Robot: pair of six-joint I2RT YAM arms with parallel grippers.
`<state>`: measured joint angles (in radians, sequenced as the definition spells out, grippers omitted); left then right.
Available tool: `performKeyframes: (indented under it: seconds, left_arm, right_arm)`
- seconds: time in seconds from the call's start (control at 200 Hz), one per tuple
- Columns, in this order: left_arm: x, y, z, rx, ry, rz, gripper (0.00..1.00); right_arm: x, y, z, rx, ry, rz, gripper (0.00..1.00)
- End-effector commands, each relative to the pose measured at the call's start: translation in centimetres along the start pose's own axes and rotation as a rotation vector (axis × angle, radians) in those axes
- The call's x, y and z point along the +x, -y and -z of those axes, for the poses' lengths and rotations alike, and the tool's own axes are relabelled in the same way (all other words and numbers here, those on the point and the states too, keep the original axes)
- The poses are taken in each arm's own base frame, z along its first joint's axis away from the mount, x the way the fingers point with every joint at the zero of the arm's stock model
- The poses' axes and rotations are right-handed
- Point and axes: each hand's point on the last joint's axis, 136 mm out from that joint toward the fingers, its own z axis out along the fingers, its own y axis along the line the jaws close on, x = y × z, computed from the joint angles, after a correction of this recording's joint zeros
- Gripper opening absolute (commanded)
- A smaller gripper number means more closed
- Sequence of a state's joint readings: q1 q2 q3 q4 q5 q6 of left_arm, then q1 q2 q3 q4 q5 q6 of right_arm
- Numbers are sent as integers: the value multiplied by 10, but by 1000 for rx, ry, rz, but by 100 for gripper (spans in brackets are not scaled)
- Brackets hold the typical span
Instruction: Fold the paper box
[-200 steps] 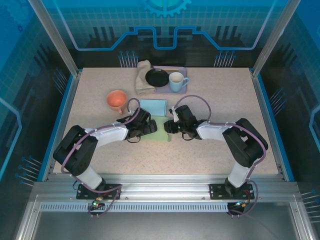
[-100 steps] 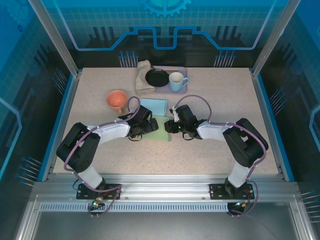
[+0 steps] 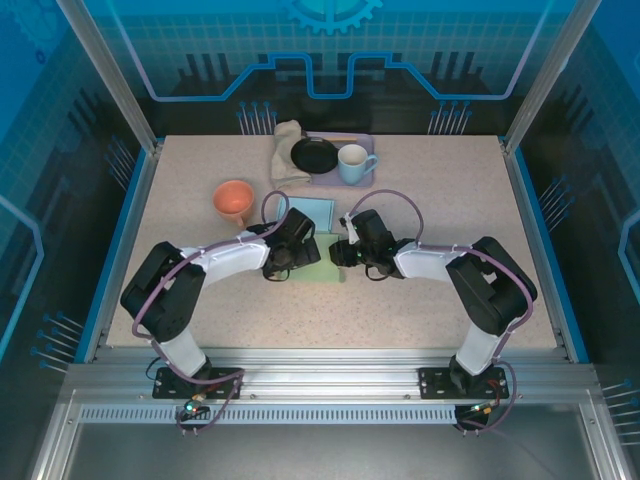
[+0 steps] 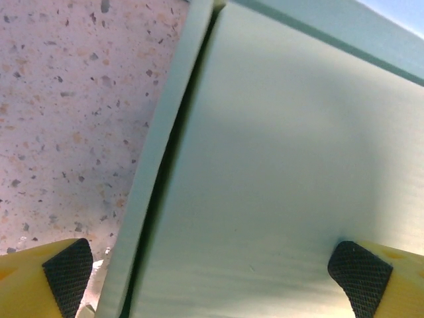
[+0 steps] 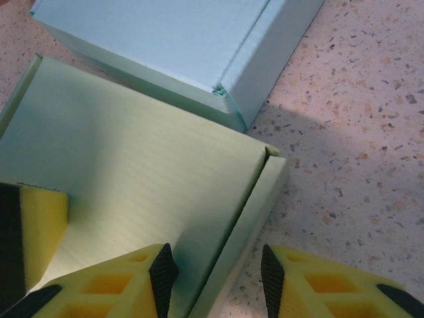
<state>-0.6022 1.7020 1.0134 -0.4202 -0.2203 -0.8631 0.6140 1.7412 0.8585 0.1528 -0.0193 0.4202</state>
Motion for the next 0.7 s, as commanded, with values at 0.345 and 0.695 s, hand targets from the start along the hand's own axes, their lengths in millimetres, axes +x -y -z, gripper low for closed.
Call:
performKeyframes:
  seconds: [0.345,0.695]
  left_arm:
    - [33,-12,-2,-61,-116,38,99]
    - [22,-3,38,44,-63,100,99]
  right_arm:
    - [56,27,-4,84,-190,-23,42]
    - [56,27,-4,83,-192,-21,42]
